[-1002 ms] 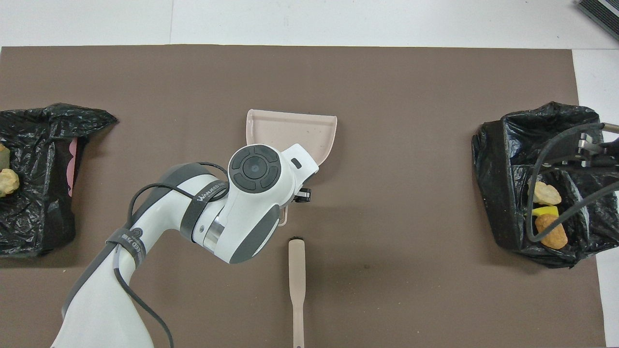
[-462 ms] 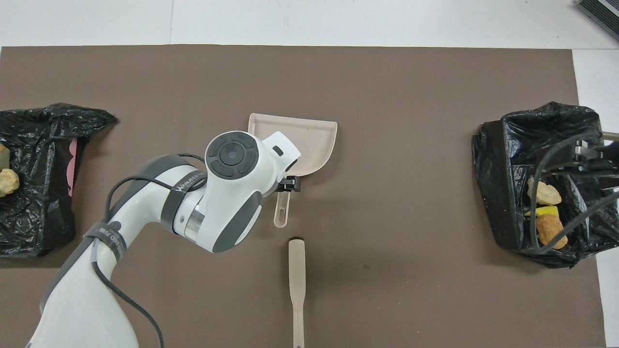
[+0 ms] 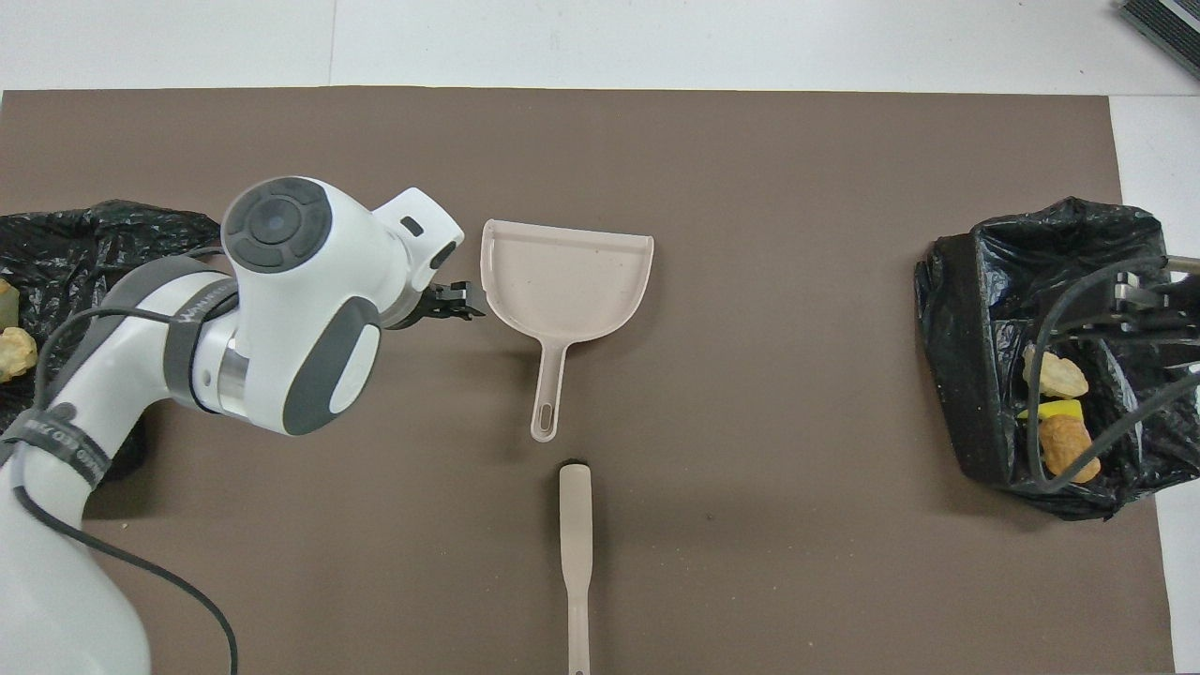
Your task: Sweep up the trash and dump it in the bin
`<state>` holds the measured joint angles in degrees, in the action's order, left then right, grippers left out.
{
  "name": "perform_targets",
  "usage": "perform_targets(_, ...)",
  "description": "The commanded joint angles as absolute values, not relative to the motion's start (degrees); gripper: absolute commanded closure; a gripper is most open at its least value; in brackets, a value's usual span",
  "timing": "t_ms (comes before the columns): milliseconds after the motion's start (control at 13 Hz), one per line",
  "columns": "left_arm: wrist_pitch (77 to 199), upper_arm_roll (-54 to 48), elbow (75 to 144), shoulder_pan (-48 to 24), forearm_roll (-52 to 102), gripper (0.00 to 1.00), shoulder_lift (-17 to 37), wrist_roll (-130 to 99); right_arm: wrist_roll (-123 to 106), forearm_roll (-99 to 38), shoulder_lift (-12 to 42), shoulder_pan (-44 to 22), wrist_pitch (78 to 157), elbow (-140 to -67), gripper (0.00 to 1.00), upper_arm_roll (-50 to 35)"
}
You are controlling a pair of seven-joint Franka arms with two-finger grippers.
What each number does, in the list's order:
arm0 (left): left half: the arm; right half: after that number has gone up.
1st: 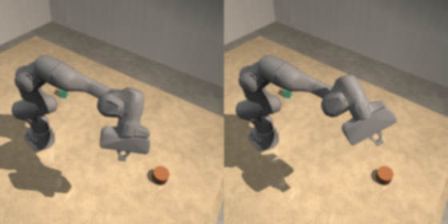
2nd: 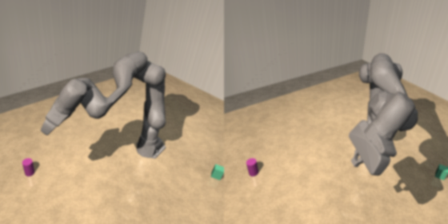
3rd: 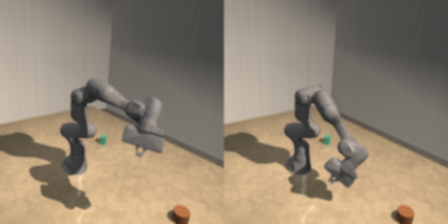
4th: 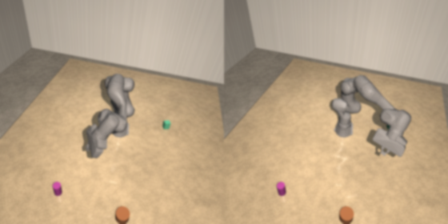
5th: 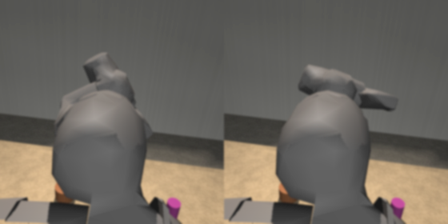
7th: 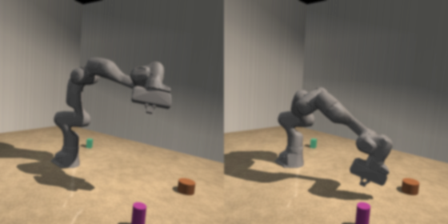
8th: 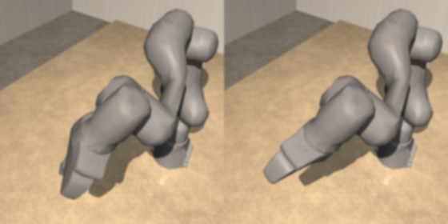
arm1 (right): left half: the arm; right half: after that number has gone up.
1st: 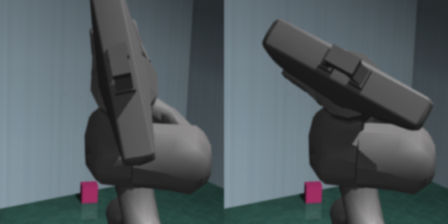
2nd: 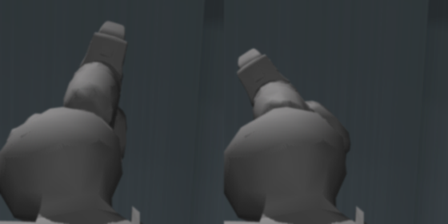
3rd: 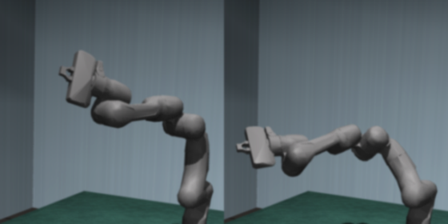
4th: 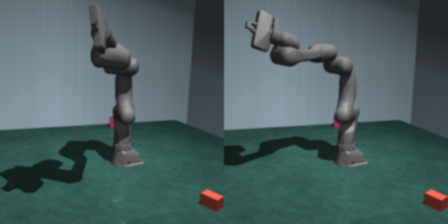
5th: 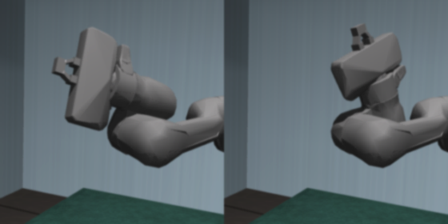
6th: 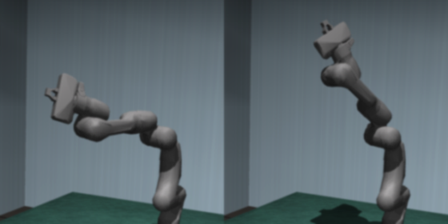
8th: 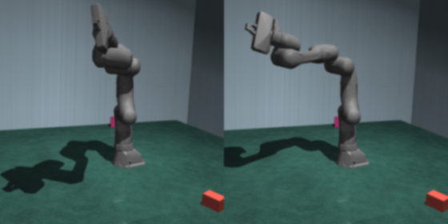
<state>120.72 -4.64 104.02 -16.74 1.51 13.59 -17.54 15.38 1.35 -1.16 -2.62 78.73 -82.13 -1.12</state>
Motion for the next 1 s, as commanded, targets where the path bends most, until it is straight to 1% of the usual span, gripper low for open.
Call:
perform_targets(0,118.04,-5.19,102.93,-11.88,1.93,0.00,12.04,-12.06,13.88,0.18,-1.67,-2.02,78.84,-82.79,0.00,-1.05)
perform_targets(231,114.01,-5.19,100.47,-6.26,1.93,0.00,11.61,-3.73,13.97,0.18,-1.76,-2.02,78.75,-82.79,0.00,-1.05)
perform_targets(539,108.38,-5.01,99.23,-1.15,2.37,0.00,7.66,5.16,13.97,0.18,-1.76,-2.02,78.75,-82.79,0.00,-1.05)
perform_targets(925,105.12,-3.78,99.40,0.35,2.46,0.00,2.47,3.70,13.97,0.18,-1.76,-2.02,78.75,-82.79,0.00,-1.05)
